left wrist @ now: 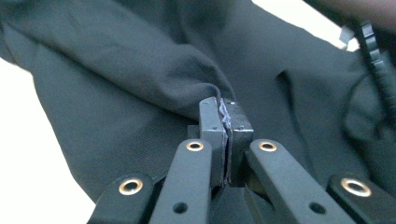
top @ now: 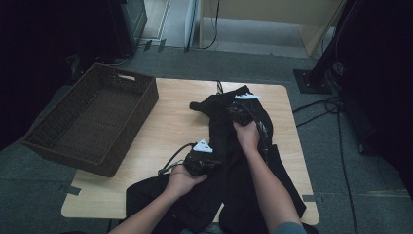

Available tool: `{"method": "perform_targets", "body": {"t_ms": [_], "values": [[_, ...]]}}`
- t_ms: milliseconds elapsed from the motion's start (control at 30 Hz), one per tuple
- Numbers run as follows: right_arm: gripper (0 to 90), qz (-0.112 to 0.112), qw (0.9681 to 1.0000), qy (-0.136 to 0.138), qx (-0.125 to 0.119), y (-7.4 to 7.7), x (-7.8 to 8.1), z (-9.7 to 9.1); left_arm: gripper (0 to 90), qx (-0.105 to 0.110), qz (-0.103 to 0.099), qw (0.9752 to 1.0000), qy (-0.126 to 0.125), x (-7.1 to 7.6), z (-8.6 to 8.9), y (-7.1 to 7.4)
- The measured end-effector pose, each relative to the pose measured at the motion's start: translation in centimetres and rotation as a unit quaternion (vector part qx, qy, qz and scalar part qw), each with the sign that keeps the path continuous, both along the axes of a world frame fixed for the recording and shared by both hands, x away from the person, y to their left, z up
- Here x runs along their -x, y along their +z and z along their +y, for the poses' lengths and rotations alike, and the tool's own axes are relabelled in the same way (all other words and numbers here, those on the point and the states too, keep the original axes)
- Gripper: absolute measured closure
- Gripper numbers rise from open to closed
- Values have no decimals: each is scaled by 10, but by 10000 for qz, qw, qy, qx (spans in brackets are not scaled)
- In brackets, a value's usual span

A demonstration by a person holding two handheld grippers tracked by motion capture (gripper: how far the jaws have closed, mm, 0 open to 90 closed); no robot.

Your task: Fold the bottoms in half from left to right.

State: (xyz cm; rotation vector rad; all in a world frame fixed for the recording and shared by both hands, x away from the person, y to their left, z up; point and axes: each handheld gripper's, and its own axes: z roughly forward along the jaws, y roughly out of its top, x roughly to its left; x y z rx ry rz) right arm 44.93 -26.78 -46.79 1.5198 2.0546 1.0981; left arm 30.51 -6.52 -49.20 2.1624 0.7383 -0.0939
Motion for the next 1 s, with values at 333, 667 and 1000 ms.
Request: {"method": "perform_targets", "body": {"t_ms": [333, 667, 1000], "values": [[858, 333, 9990, -75, 274, -38, -2, 6, 892, -444, -37, 9990, 34, -5, 7, -18], [855, 320, 9987, 59, 402, -39, -5, 39, 891, -515, -47, 9978, 426, -11, 65, -16], [852, 305, 9983, 286, 410, -38, -20, 102, 890, -823, -41, 9902, 1130, -15, 140, -11]]}}
